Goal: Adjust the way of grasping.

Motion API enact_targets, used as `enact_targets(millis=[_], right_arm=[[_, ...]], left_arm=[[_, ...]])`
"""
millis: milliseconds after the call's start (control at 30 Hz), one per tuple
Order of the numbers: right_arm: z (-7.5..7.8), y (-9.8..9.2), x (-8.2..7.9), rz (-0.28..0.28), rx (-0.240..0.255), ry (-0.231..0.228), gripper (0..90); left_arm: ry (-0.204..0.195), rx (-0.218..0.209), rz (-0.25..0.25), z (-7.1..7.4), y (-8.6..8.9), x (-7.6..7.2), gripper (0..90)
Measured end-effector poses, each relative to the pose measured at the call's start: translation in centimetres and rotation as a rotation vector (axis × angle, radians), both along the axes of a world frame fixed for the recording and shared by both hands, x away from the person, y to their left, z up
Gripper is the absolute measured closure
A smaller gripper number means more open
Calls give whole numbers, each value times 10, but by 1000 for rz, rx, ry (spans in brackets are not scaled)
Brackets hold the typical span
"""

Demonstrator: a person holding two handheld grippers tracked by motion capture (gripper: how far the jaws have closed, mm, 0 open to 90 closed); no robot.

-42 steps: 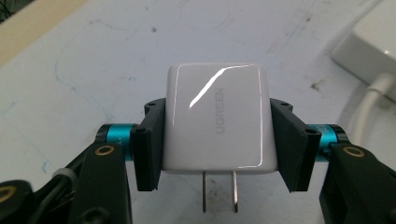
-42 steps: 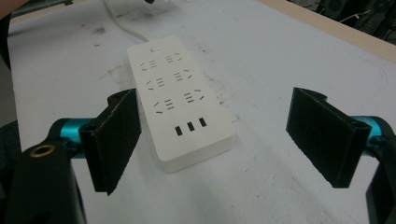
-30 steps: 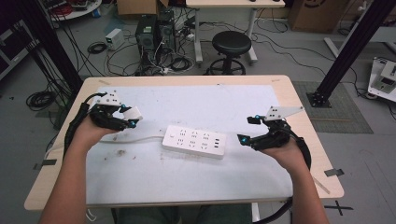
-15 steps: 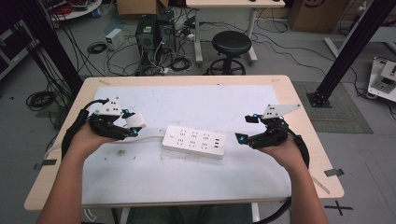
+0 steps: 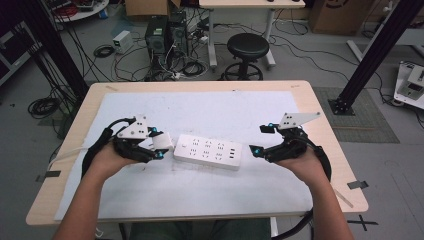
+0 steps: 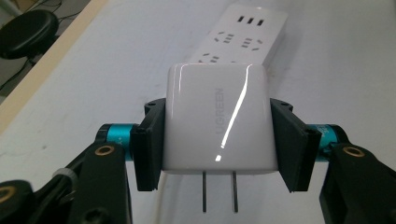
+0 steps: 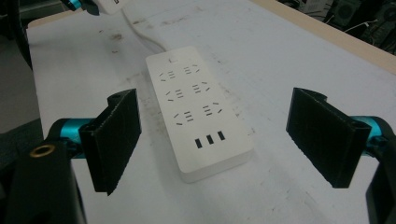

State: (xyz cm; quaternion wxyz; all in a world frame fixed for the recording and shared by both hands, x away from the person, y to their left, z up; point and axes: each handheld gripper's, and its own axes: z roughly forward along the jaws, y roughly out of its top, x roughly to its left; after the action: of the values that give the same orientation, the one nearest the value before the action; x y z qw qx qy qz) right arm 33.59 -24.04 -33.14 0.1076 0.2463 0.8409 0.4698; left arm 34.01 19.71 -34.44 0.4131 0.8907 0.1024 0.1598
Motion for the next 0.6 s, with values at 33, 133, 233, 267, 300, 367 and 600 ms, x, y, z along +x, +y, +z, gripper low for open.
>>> enact_targets(millis=[33,133,233,267,300,367,600], right_arm=[[-1,2,-1,8,4,2,183],[-2,6,-4,8,5,12,183],[-5,13,-7,9,5,26,183],[-6,16,-8,9,0,31,183],[-7,18,-9,2,-7,34,183],[-9,25,-11,18,-8,44,183],[-18,51,-23,62,5,100,183]], left_arm=[[-8,-3,-8,-1,-4,-1,425],[-17,4,-42,-5,-17,-5,425],[-28,6,-71,-9,-26,-10,425],[-28,8,-78,-10,-27,-12,425],[-34,-2,-87,-12,-30,-16,425],[-45,-15,-100,-14,-34,-21,425],[-149,-52,-132,-13,-43,-42,425]])
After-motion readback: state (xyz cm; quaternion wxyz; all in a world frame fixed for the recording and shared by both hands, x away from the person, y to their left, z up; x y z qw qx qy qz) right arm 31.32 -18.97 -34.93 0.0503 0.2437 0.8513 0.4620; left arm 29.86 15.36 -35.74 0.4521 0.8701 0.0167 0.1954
